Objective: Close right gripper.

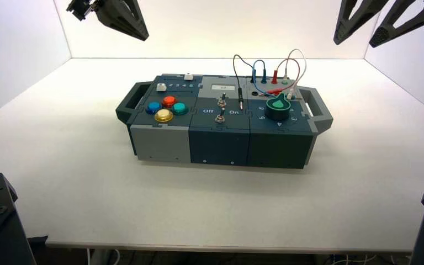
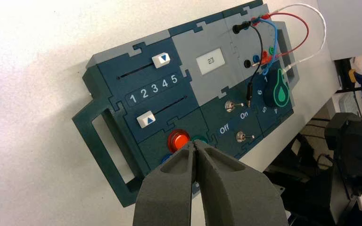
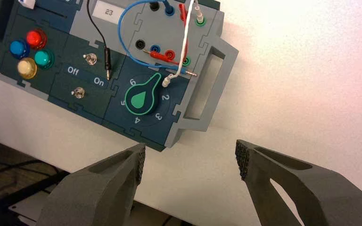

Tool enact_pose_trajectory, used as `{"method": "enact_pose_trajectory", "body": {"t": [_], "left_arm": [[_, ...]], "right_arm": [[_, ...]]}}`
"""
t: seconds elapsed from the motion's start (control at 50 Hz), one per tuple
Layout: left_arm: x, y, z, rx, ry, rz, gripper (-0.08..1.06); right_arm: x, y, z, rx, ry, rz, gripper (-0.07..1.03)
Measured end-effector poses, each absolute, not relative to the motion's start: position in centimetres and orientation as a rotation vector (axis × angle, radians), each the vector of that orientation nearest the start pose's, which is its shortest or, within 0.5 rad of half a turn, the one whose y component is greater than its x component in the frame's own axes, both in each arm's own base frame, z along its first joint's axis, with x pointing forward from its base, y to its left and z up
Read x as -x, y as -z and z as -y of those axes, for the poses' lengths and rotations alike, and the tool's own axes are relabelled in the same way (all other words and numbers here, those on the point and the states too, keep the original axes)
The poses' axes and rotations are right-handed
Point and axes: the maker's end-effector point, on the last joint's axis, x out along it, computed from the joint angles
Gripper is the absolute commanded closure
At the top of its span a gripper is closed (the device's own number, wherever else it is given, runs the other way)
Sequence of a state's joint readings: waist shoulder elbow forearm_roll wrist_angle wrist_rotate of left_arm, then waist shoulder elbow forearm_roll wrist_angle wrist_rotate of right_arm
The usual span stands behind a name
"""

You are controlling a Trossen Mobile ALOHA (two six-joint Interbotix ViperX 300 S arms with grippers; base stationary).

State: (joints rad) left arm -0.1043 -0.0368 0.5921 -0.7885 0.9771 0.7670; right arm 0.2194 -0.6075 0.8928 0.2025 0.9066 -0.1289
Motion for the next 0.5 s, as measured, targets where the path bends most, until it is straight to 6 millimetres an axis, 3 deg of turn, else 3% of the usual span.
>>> {"method": "enact_pose_trajectory", "body": {"t": [0.5], "left_arm": [[-32.00,-13.09,13.78,0.155,0.776,-1.248,1.01]], "right_arm": [[-21.93,-16.20,-7.76,0.037,-0.334,-1.184,-0.03]]}}
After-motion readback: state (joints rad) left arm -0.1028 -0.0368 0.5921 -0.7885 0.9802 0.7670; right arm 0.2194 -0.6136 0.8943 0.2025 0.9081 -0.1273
